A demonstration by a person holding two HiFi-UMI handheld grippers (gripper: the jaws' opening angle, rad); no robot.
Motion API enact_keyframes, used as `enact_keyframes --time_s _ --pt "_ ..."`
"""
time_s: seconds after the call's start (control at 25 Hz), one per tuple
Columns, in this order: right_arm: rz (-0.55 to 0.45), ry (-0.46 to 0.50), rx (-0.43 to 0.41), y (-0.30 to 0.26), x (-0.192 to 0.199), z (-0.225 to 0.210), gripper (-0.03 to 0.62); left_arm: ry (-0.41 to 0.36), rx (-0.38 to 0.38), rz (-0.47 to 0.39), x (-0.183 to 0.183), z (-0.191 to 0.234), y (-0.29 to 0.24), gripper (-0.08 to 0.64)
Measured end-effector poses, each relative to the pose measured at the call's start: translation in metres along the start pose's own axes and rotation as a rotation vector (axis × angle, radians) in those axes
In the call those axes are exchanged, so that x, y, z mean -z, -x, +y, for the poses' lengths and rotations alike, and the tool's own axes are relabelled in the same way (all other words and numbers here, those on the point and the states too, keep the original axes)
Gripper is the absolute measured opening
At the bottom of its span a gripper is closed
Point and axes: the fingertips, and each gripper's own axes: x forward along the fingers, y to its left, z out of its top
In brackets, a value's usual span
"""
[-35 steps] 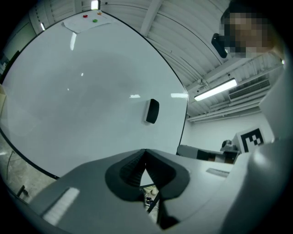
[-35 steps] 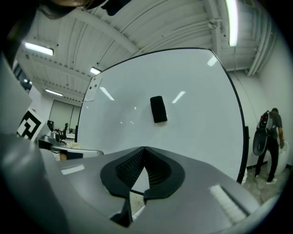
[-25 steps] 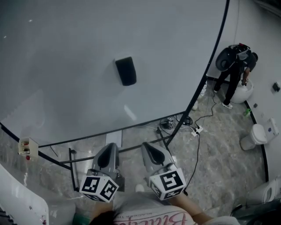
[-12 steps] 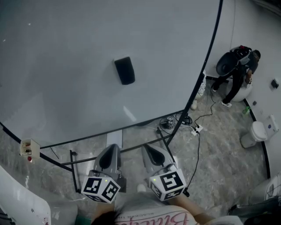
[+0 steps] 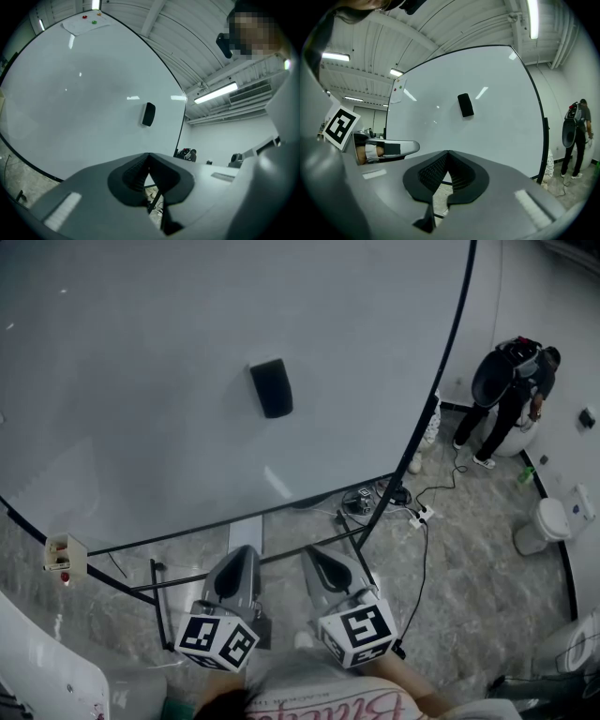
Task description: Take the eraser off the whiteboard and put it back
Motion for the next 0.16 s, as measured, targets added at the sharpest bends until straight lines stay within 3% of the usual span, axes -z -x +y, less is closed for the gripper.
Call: enact_keyframes --time_s 0.16 --pt "0.005 0.006 0.002 0.0012 -0.0001 -0.0012 0.000 0.004 0.002 0.004 0.0012 -0.0025 -0.0006 0.000"
